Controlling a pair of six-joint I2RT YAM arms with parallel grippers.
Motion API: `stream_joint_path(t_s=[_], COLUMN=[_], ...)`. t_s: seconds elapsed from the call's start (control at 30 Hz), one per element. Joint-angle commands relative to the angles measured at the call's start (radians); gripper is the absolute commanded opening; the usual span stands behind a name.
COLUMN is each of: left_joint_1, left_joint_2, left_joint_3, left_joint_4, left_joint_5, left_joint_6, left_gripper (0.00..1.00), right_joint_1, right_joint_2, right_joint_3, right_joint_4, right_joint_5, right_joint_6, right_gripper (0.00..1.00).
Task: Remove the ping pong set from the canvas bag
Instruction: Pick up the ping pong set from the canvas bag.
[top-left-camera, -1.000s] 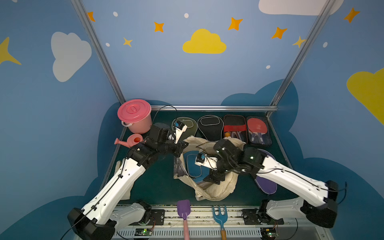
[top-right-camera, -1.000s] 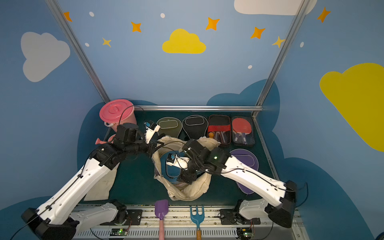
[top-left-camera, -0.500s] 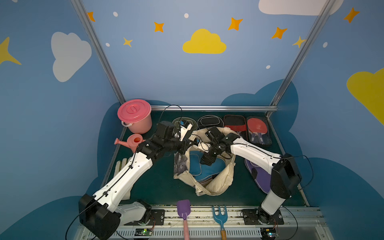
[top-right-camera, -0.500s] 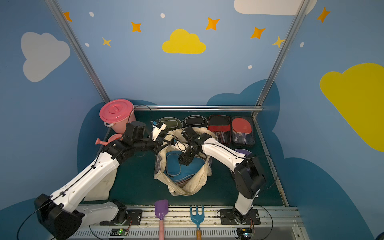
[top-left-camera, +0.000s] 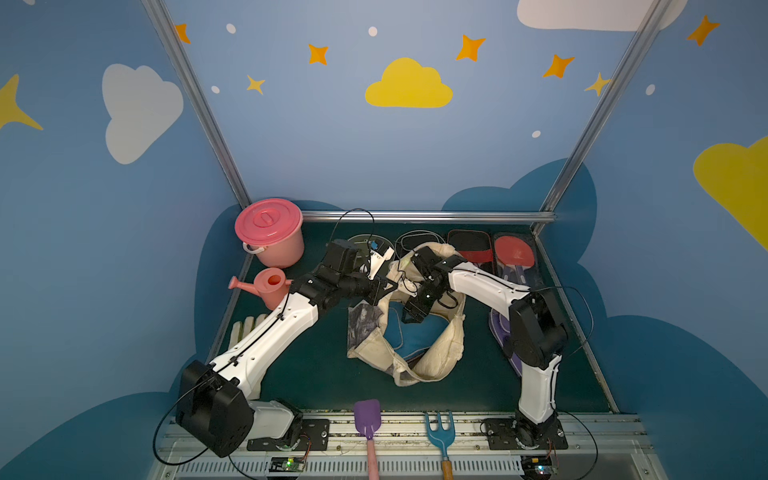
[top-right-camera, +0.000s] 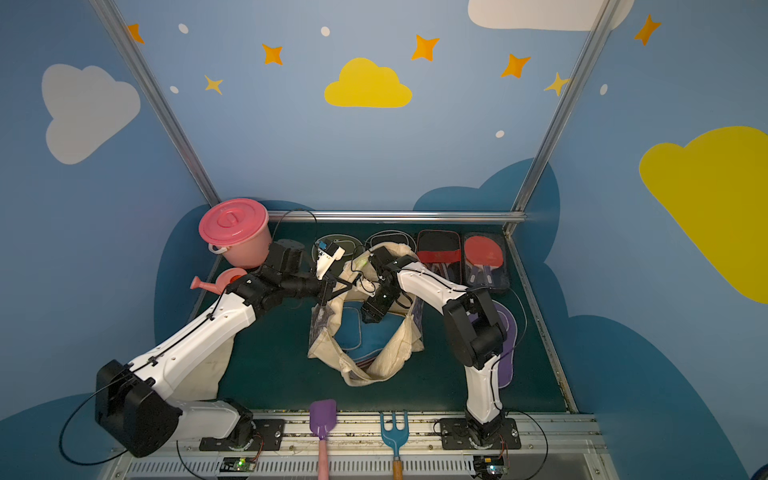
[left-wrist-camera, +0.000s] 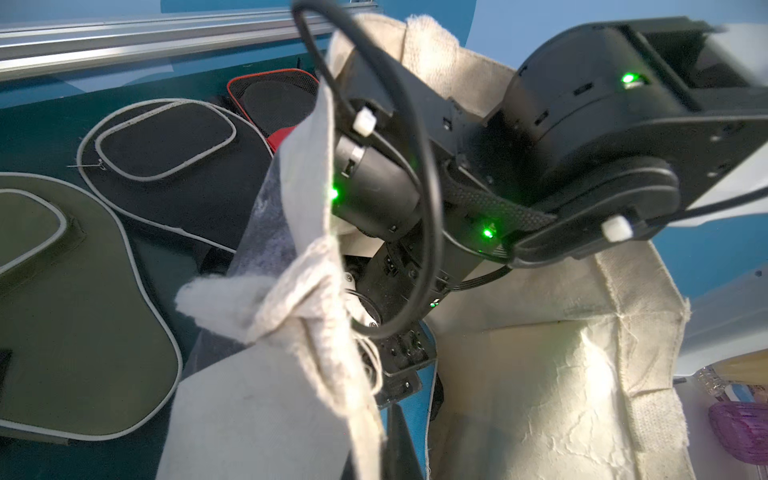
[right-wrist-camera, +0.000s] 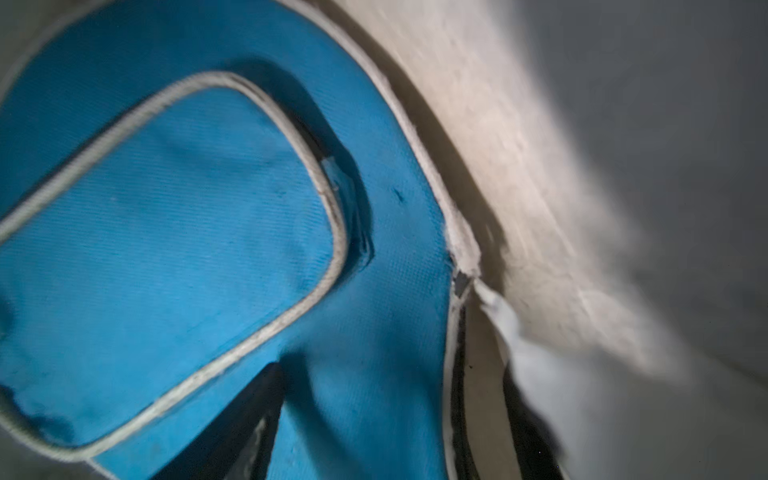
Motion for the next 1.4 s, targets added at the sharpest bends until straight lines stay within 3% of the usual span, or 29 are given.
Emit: stream_joint_path(t_s=[0.0, 0.33, 0.37, 0.47, 0.53, 0.57, 0.6, 1.37], left_joint_1=[-0.004, 0.002, 0.002, 0.004, 0.005, 0.004, 0.007, 0.087], left_joint_2=[-0.005, -0.007, -0.009, -0.013, -0.018, -0.019, -0.024, -0.235], left_joint_3=[0.035, 0.035, 0.035, 0.034, 0.033, 0.033, 0.033, -0.058], left_joint_4=[-0.034, -0.044, -0.045, -0.048, -0.055, -0.057, -0.063, -0.098], left_joint_5=[0.067, 0.072, 0.071, 0.065, 0.061, 0.058, 0.054, -0.069], left_joint_6=[0.027, 0.033, 0.033, 0.034, 0.038, 0.039, 0.042, 0.050], left_gripper=[0.04, 0.04, 0.04, 0.04, 0.04, 0.04, 0.04, 0.04], right_joint_1=[-0.021, -0.020, -0.021, -0.023, -0.023, -0.023, -0.023, 0.073], right_joint_2=[0.079, 0.158, 0.157, 0.147, 0.133, 0.124, 0.112, -0.475], right_joint_3=[0.024, 0.049, 0.049, 0.060, 0.065, 0.064, 0.062, -0.093], right_joint_4=[-0.109, -0.208, -0.213, -0.234, -0.245, -0.246, -0.246, -0.125], right_joint_5=[-0.058, -0.103, -0.107, -0.123, -0.123, -0.117, -0.114, 0.056], right_joint_6=[-0.017, -0.018, -0.018, -0.019, -0.016, -0.012, -0.011, 0.063], right_gripper=[0.82, 0.79, 0.74, 0.40, 0.12, 0.02, 0.00, 0.00])
